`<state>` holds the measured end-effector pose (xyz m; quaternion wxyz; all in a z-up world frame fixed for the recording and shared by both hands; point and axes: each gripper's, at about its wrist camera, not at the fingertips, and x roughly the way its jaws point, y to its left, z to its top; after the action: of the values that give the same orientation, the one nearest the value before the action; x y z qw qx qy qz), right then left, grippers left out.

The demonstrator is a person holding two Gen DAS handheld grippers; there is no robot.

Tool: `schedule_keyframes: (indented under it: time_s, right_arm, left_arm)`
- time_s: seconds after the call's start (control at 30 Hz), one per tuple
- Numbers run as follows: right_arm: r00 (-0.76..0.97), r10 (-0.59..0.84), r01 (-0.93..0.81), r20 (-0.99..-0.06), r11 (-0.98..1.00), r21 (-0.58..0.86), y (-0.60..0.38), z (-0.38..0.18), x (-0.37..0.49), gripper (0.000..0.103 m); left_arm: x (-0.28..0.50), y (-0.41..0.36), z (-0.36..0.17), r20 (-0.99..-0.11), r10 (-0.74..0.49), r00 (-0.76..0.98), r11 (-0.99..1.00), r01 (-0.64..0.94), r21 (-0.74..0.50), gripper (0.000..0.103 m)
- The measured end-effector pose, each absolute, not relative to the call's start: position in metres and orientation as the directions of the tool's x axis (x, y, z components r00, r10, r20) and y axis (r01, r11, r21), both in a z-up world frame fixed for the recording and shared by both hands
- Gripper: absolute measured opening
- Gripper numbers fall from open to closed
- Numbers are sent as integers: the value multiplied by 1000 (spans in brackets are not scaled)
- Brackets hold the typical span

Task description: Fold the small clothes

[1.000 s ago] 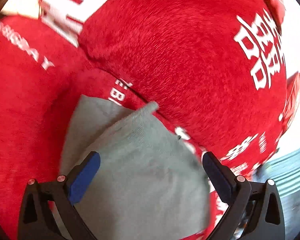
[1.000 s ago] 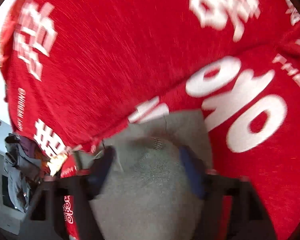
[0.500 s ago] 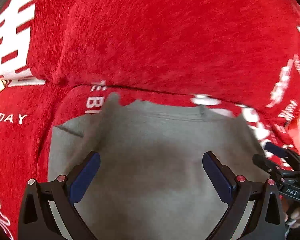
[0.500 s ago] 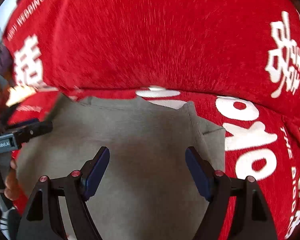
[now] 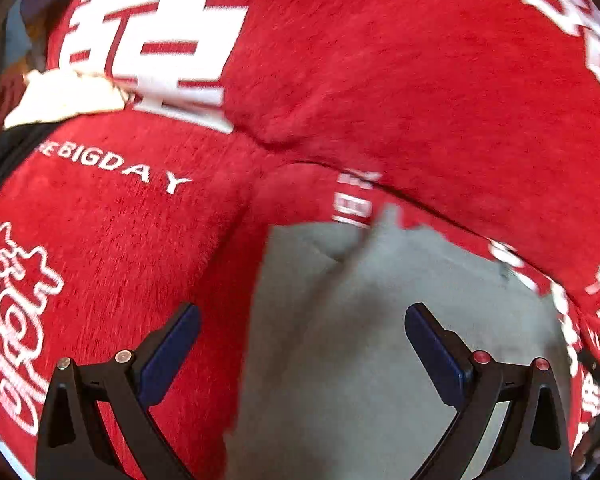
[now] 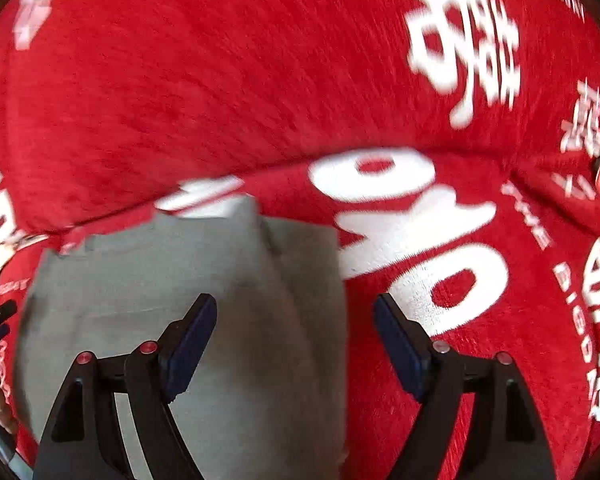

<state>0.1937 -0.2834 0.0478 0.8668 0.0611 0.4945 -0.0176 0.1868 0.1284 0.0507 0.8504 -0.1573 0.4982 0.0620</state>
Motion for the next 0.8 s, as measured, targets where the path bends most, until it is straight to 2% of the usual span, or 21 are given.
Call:
schedule_keyframes:
  time_s: [0.1,0.17,0.23,0.37,0.43,0.5,0.57,0.67,0.8]
  right_arm:
    - [532,94,-17,-842,995,101,-249,66,166,83]
    - [513,89,-107,-854,993,39,-218,63,147,83]
    - [496,54,-147,-867,989,-22,-199,54,134,83]
    - [440,4,-138,-898,988,-63,-203,23,105,83]
    - [491,-7,-121,-871,990,-76,-214,27,86,84]
    - [449,-24,-80,-893,995,-67,-229,22,73,84]
    - [464,18,-67,-886,998,-14,-243,24,54,84]
    - [442,-31,-50,-896,997,-60,-249,27,37,84]
    - [453,0,-16,-891,1000,-9,-258,42,17,84]
  left_arm:
    - [160,85,61,-863,-75,500,975,-144,-168,102]
    - [140,49,62,-865,-41,501,995,-55,-79,102]
    - [126,29,57,-876,-33,480,999,-17,-47,102]
    - [110,27,32,-915,19,403,999,-31,8,102]
    - [97,37,31,-902,0,431,999,-45,-21,102]
    - [88,48,27,-918,5,397,997,-67,-24,102]
    - [77,53,30,-916,-4,401,997,-73,-36,102]
    - [64,58,35,-915,15,403,996,-90,-23,102]
    - [42,61,48,-907,31,421,994,-106,-15,102]
